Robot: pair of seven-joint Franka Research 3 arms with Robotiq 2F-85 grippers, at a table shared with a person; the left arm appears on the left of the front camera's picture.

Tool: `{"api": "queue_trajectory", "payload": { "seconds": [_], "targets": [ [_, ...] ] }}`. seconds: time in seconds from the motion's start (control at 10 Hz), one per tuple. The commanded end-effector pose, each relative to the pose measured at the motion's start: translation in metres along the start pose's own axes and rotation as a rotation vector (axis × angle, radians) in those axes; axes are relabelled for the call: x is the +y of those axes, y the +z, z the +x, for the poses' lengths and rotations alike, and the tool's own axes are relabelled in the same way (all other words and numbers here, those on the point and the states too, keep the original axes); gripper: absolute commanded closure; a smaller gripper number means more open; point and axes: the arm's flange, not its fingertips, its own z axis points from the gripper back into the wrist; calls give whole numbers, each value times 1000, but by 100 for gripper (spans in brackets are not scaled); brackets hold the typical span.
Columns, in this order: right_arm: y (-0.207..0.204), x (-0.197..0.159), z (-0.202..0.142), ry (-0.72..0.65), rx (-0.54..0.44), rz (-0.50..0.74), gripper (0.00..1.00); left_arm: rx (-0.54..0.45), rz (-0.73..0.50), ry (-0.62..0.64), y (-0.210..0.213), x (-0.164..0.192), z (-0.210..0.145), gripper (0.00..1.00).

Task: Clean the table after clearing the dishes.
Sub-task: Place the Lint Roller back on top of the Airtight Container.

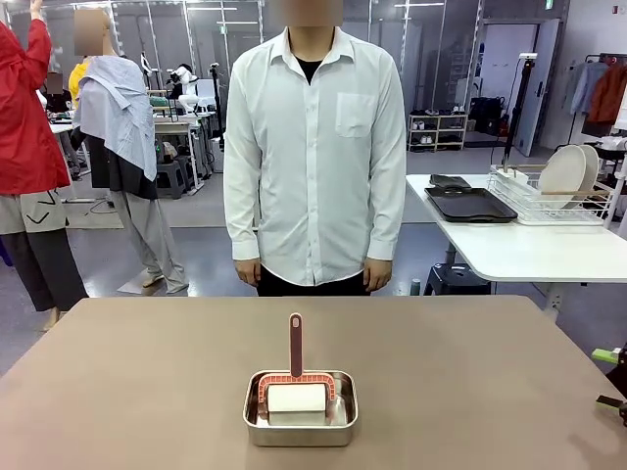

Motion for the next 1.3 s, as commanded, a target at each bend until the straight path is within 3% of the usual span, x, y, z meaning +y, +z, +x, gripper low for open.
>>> {"api": "queue_trajectory", "payload": {
  "seconds": [0.0,1.2],
  "targets": [
    [7,9,-1,-18,11,-23,0,-3,5,0,3,0,1,0],
    [7,9,-1,-18,11,-23,0,-3,5,0,3,0,1,0]
  ]
}}
